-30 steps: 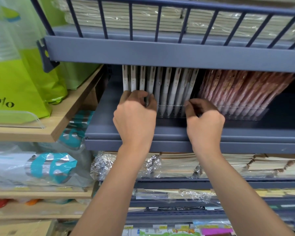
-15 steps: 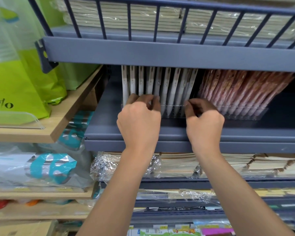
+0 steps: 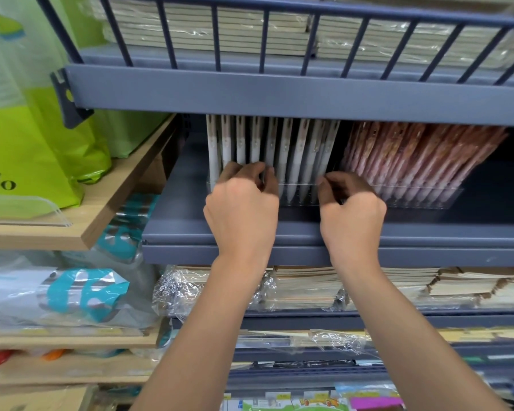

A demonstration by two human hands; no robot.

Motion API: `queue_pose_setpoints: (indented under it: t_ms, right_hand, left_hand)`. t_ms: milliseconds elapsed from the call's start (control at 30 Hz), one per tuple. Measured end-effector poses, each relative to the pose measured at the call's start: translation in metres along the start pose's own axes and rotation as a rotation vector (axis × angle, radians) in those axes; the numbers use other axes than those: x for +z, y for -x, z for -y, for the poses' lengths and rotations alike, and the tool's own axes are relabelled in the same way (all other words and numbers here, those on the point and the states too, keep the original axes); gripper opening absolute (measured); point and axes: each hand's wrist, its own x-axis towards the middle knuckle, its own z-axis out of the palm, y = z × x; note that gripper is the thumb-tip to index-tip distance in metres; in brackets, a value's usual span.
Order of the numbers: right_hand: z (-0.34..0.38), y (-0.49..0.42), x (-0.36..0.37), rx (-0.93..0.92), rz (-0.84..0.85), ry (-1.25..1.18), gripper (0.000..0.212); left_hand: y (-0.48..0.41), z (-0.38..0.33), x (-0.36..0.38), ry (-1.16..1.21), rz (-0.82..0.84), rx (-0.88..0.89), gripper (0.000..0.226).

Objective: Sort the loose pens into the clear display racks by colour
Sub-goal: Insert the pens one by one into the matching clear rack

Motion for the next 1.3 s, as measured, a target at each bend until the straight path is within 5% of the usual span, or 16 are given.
queue_pose_setpoints:
  t_ms: [1300]
  right_hand:
    - [0.001,0.000,-0.003,0.021,0.004,-0.055,0.015]
  left_hand:
    - [0.006,-0.009,0.007,0.048,0.016,0.031,0.013]
